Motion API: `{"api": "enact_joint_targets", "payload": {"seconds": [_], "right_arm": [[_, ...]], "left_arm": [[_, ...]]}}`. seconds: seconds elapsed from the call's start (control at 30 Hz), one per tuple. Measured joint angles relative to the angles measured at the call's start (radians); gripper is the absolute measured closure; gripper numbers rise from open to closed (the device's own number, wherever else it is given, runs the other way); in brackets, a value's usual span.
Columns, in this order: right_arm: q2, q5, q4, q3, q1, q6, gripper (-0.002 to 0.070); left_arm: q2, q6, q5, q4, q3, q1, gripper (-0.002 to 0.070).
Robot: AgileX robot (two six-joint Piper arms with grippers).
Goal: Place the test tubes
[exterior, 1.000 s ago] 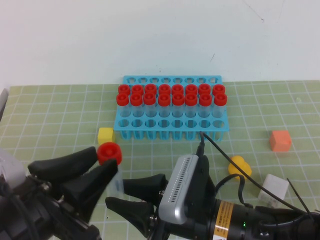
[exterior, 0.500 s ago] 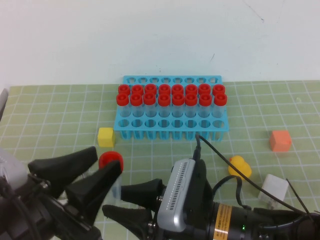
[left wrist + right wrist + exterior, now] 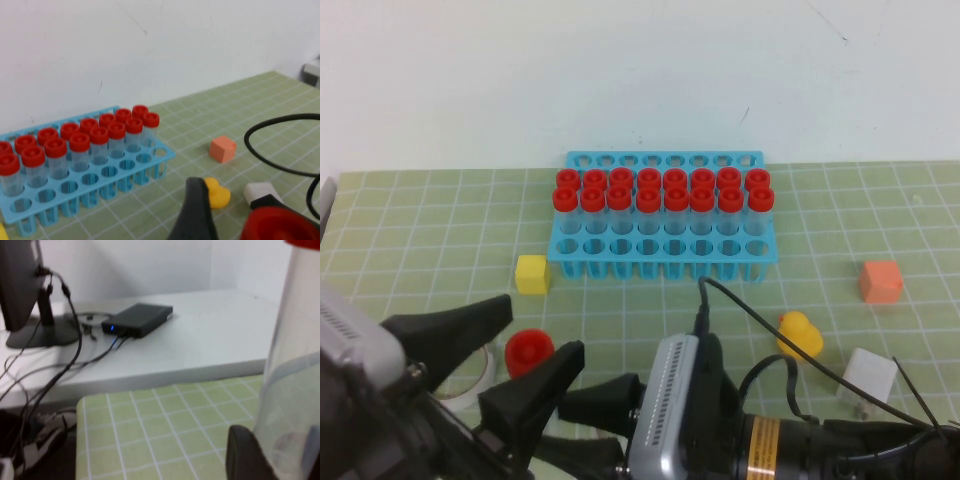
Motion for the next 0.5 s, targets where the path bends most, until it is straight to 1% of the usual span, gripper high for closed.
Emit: {"api": "enact_joint_targets", "payload": {"seconds": [0.2, 0.27, 0.37, 0.4, 0.5], "right_arm": [[0.000, 0.018, -0.025, 0.000, 0.000, 0.000, 0.0441], [0.000, 0.018, -0.025, 0.000, 0.000, 0.000, 0.0446], [0.000, 0.018, -0.025, -0.001, 0.000, 0.000, 0.0446], [0.000, 0.018, -0.025, -0.001, 0.000, 0.002, 0.0446], [0.000, 0.018, -0.025, -0.001, 0.000, 0.009, 0.0446]], "left_arm": [[0.031, 0.000, 0.011, 0.000, 0.000, 0.000, 0.0233], [0.031, 0.000, 0.017, 0.000, 0.000, 0.000, 0.0281], [0.031, 0.002, 0.017, 0.000, 0.000, 0.000, 0.0408], [0.031, 0.006, 0.017, 0.000, 0.000, 0.000, 0.0419], [0.031, 0.008, 0.017, 0.000, 0.000, 0.000, 0.0417]]}}
